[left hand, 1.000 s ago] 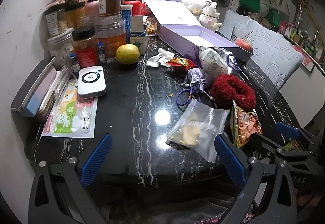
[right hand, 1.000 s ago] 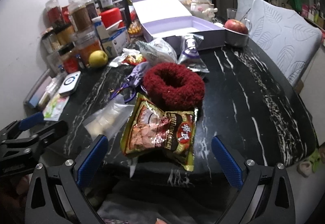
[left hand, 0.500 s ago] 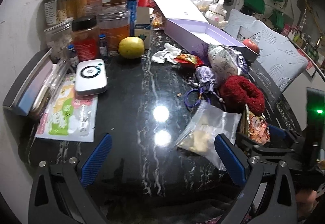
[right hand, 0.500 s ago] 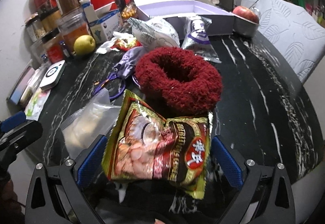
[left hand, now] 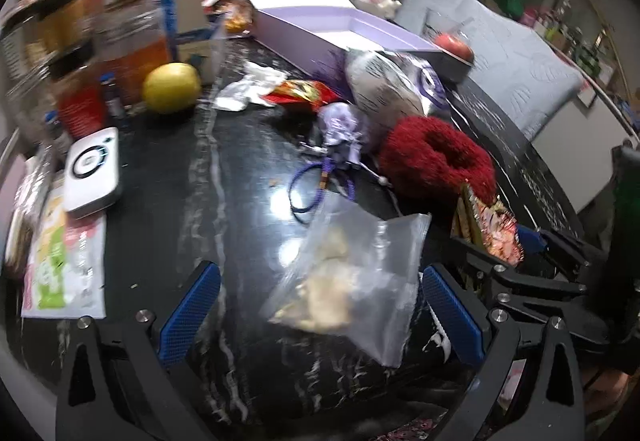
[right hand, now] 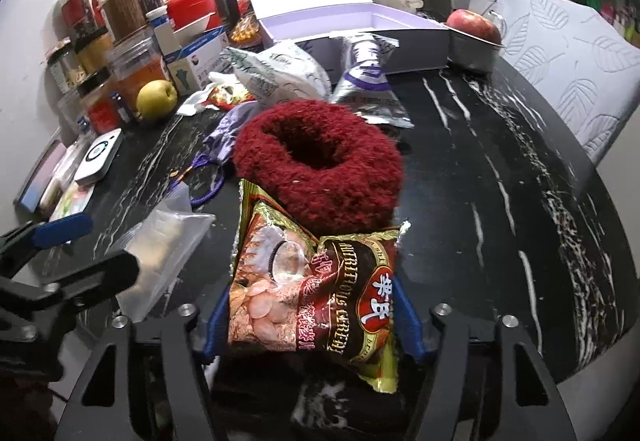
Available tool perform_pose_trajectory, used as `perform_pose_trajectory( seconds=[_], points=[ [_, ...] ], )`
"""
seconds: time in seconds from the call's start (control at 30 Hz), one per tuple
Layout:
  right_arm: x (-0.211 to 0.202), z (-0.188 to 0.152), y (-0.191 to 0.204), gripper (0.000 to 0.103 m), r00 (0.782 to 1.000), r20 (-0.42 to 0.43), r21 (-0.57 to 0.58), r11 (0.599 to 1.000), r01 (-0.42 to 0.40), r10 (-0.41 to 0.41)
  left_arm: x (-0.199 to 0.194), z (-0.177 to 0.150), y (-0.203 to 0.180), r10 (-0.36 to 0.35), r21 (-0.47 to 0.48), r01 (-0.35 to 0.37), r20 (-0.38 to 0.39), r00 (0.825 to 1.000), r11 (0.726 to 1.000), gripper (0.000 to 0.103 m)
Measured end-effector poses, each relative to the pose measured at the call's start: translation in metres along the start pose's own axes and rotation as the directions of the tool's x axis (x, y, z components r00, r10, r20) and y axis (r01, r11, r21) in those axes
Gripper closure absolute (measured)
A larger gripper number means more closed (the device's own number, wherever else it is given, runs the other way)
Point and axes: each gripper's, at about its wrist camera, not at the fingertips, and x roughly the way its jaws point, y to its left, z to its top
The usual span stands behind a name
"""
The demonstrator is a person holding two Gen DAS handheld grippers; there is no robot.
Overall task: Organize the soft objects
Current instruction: 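Grasp the clear zip bag with the left gripper while the right grasps the red-gold snack bag, then carry both held bags up and over to the lavender gift box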
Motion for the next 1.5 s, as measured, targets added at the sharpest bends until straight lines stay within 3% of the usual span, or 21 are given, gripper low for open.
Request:
perform_pose_trajectory(
  seconds=[0.3, 0.5, 0.57, 0.63, 0.93, 1.17, 1.5],
  points=[
    [-0.014, -0.003, -0.028, 0.047, 0.999, 0.013, 0.030, 0.998, 0.047, -0.047, 0.031, 0.007, -0.023, -0.006, 0.055, 0.011, -0.090, 0.996, 0.998, 0.000],
    [-0.023, -0.003, -0.049, 0.048, 0.996, 0.027, 0.068, 0.994, 0.081, -0.083, 0.042, 0.007, -0.038, 0.094, 0.119, -0.081, -0.109, 0.990, 0.990, 0.001],
    [-0.027, -0.001, -0.055, 0.048, 0.995, 0.034, 0.078, 0.993, 0.092, -0.095, 0.042, 0.008, -0.038, 0.090, 0.117, -0.078, -0.101, 0.991, 0.990, 0.006],
    [-0.031, 0.000, -0.062, 0.048, 0.994, 0.042, 0.094, 0.991, 0.097, -0.101, 0.039, 0.009, -0.038, 0.087, 0.119, -0.076, -0.086, 0.993, 0.990, 0.023],
    [-0.042, 0.004, -0.093, 0.048, 0.990, 0.062, 0.160, 0.980, 0.118, -0.130, 0.042, 0.023, -0.050, 0.074, 0.115, -0.068, -0.053, 0.996, 0.991, 0.060],
    [-0.044, 0.006, -0.102, 0.048, 0.991, 0.066, 0.176, 0.979, 0.105, -0.118, 0.036, 0.031, -0.052, 0.012, 0.091, -0.009, -0.032, 0.999, 0.996, 0.068],
    [-0.036, 0.006, -0.098, 0.048, 0.998, 0.050, 0.158, 0.987, 0.038, -0.047, 0.016, 0.035, -0.049, 0.008, 0.073, -0.009, 0.016, 1.000, 0.997, 0.069]
  ],
)
